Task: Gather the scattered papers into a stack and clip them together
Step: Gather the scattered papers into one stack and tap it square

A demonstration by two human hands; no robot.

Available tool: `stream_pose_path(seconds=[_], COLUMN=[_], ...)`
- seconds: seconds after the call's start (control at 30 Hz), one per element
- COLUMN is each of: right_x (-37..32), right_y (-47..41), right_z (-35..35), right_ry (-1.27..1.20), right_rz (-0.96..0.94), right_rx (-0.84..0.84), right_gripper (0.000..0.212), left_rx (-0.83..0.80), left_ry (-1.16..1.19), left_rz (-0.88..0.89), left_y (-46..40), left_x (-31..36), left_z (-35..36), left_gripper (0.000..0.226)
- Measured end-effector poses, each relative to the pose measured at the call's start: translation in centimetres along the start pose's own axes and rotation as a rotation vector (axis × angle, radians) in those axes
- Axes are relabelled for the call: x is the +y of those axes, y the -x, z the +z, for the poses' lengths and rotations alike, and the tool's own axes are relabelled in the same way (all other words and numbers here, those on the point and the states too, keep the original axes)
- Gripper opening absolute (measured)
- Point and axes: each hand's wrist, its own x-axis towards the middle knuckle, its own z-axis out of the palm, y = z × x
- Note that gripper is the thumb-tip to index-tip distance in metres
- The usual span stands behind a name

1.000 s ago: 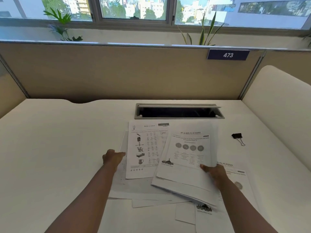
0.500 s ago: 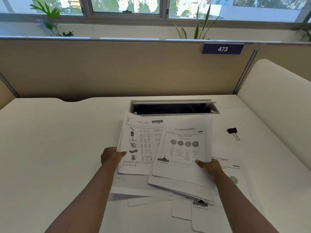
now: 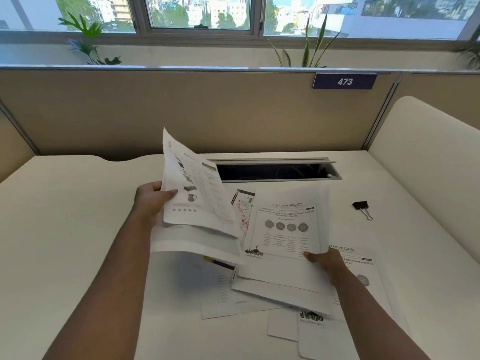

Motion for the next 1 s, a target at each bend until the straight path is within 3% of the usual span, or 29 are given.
stream_pose_path(seconds=[0.17, 0.43, 0.53, 0.63, 0.73, 1.0], right_x=[-0.1, -0.6, -0.4, -0.4, -0.6, -0.8], right_y=[0.5, 1.5, 0.9, 1.2, 1.9, 1.8], right_z=[-0.1, -0.6, -0.6, -0.7, -0.9, -0.8], right_ry=[0.016, 0.008, -0.018, -0.05, -0.094, -0.211], right_rz=[-0.016, 0.012, 0.035, 0.039, 0.055, 0.042], right_rx=[-0.02, -0.128, -0.136, -0.15, -0.194, -0.165], right_gripper=[0.055, 0.058, 0.035, 0.022, 0.033, 0.06], left_rx=[-0.232, -0.641, -0.662, -0.655, -0.65, -0.637], left_ry=[0.263, 0.354, 0.254, 0.132, 0.003, -0.116], left_rz=[-0.004, -0.09, -0.202, -0.272, -0.312, -0.366], left_y=[1.5, 3.1, 3.0, 2.8, 3.0, 3.6], left_x=[1.1, -3.1, -5.9, -8.2, -9.4, -10.9], left_z=[1.4, 4.9, 6.2, 7.2, 8.2, 9.6], left_gripper=[0.01, 0.028, 0.028, 0.043, 0.059, 0.067])
